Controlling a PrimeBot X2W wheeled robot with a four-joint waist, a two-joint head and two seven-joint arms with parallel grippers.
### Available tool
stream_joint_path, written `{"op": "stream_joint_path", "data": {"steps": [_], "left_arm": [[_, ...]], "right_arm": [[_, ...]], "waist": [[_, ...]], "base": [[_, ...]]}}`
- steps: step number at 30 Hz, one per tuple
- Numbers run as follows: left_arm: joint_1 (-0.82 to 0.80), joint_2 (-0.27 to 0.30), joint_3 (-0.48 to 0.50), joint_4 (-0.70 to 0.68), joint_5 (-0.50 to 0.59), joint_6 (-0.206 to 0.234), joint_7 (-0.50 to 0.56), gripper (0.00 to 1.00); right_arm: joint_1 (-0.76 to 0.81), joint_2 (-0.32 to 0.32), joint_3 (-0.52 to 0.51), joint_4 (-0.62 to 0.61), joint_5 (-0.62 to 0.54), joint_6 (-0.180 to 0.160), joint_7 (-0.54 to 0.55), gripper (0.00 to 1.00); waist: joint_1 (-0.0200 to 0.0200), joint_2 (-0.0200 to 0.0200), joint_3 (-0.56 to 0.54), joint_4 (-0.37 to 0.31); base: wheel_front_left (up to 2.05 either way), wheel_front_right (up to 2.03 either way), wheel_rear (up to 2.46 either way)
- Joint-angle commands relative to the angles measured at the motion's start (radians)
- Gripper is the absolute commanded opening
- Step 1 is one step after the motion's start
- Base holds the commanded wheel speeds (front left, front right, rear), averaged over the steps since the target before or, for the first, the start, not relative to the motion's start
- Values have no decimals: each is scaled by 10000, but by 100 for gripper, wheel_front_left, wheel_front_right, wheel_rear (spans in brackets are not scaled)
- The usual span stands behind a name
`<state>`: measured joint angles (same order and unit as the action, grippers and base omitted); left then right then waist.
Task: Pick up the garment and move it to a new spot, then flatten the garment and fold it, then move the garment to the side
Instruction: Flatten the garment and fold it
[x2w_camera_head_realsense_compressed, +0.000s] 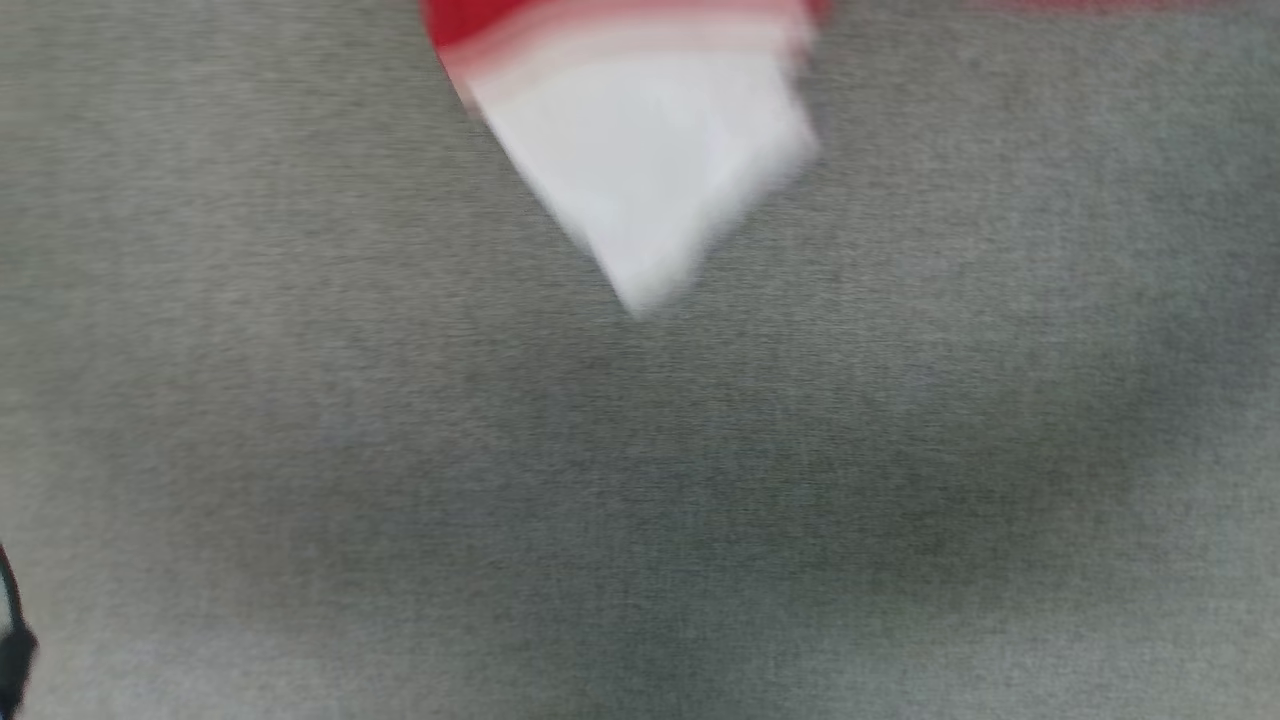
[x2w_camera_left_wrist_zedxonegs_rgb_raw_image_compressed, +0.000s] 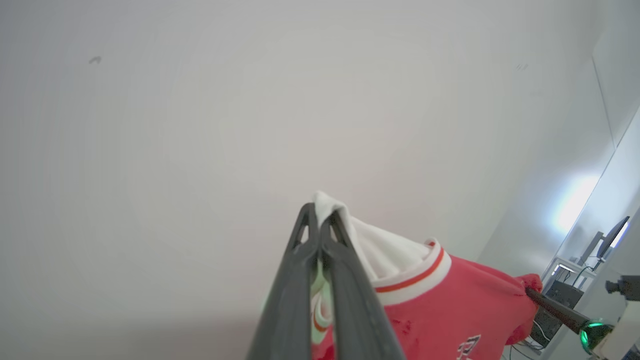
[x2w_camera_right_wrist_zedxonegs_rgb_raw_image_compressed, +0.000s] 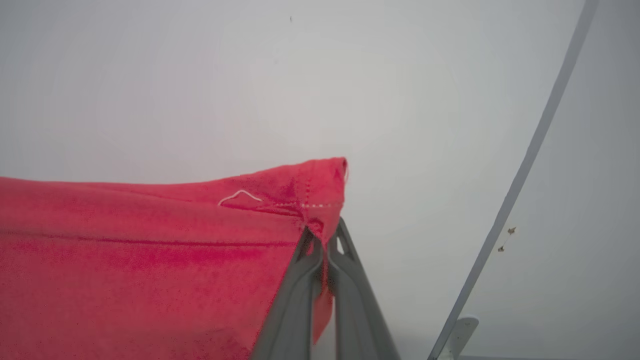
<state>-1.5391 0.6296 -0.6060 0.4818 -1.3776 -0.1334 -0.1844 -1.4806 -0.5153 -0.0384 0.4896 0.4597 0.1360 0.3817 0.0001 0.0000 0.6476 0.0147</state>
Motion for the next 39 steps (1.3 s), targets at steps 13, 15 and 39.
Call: {"op": "stream_joint_path", "data": {"steps": [13,15,39], "left_arm": [[768,213,390,-1596,-1559,52,-504,0],[2125,322,288,-2527,-1770,46,-608,0],[13141,545,548,-8345,-58,41,-827,0]], "right_arm": [[291,-147,151,1525,-33,-97,-1714,0],[1154,-278,438,1320,343,-93,-1694,0],[13507,278,-2280,-5878,2698,-76,618,0]], "waist": [[-1,0,73,-192],[-1,0,-7,-142],[-1,0,-1170,210]], "base": [[0,0,0],[0,0,0],[0,0,0]]}}
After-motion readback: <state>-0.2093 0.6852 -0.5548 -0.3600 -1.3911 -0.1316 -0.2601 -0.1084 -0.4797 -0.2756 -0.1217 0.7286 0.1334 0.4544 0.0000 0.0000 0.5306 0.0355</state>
